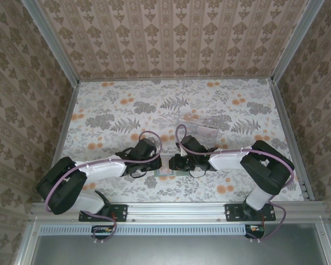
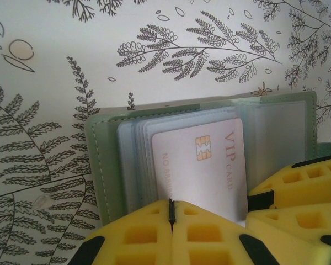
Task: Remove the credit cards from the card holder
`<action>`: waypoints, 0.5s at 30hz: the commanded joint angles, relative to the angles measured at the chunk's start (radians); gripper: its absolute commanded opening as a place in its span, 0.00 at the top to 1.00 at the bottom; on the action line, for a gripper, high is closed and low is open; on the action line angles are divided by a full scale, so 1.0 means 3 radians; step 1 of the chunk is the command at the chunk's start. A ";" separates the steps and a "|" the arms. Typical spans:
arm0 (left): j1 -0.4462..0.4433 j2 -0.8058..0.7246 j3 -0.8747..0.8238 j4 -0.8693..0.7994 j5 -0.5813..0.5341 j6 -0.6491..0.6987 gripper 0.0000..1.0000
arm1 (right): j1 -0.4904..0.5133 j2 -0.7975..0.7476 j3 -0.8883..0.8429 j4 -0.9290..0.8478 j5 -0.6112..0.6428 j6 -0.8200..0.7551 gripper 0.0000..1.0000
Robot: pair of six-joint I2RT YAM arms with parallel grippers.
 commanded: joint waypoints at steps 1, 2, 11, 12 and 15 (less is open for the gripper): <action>-0.0039 0.0087 -0.0074 -0.0149 -0.0006 -0.0033 1.00 | 0.0026 0.0096 0.0084 -0.0033 -0.0045 0.0060 0.75; -0.0047 0.0090 -0.0077 -0.0147 -0.0006 -0.0032 1.00 | 0.0026 0.0106 0.0087 -0.0021 -0.0060 0.0072 0.75; -0.0068 0.0107 -0.0069 -0.0156 -0.0021 -0.0038 1.00 | 0.0021 0.0029 0.0016 0.0035 -0.0059 0.0091 0.85; -0.0069 0.0107 -0.0068 -0.0157 -0.0026 -0.0035 1.00 | 0.0016 0.0016 0.0008 0.0034 -0.0050 0.0094 0.84; -0.0069 0.0105 -0.0069 -0.0168 -0.0040 -0.0033 1.00 | -0.0002 -0.0001 -0.0041 0.0093 -0.0063 0.0116 0.82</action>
